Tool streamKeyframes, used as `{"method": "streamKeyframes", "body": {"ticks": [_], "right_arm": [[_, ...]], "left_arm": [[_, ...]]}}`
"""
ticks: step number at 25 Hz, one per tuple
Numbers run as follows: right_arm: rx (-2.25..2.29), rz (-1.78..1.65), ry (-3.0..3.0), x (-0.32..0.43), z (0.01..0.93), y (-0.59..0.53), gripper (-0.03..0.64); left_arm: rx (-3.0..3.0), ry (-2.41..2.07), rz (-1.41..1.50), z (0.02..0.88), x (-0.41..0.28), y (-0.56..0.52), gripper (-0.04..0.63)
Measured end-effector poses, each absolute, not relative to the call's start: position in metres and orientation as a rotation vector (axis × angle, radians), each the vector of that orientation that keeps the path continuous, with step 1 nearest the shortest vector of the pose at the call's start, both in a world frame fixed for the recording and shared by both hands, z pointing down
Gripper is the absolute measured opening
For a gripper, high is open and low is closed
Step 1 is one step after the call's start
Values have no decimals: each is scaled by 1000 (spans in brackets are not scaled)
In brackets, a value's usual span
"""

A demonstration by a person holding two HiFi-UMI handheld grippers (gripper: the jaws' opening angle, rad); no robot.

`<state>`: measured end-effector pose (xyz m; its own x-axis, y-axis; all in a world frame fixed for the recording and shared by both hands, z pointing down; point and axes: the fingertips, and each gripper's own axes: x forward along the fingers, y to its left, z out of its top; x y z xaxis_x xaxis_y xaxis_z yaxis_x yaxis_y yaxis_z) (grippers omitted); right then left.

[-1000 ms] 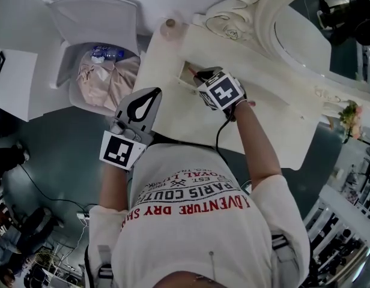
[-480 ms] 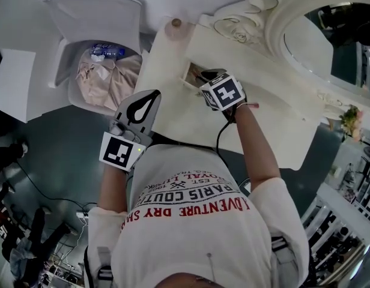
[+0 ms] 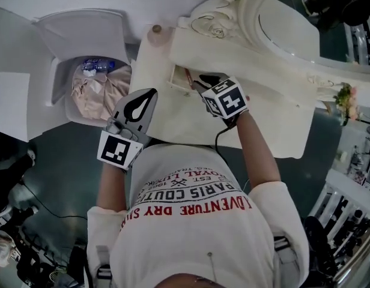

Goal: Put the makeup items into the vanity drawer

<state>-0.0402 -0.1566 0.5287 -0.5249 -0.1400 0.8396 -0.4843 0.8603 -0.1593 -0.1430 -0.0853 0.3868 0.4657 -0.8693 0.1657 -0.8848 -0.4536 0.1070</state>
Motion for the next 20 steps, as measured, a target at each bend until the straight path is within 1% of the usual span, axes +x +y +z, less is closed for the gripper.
{"method": "streamKeyframes", "body": {"ticks": [3,9,14,20], "right_arm": [[512,472,-2105,-14,519,-158,98],[615,515,-2052,53,524,-150,126],[703,581,-1990,102,542,-136,127],[759,663,-1932,138,569,-120,123]], "left_arm": [[2575,-1489,120,381,-125,-91,6],[2674,-1341,129,376,-76,-106,7],[2739,-1218,141,378,-36,-111,7],[2773,-1123,164,383,-1,-111,7]]}}
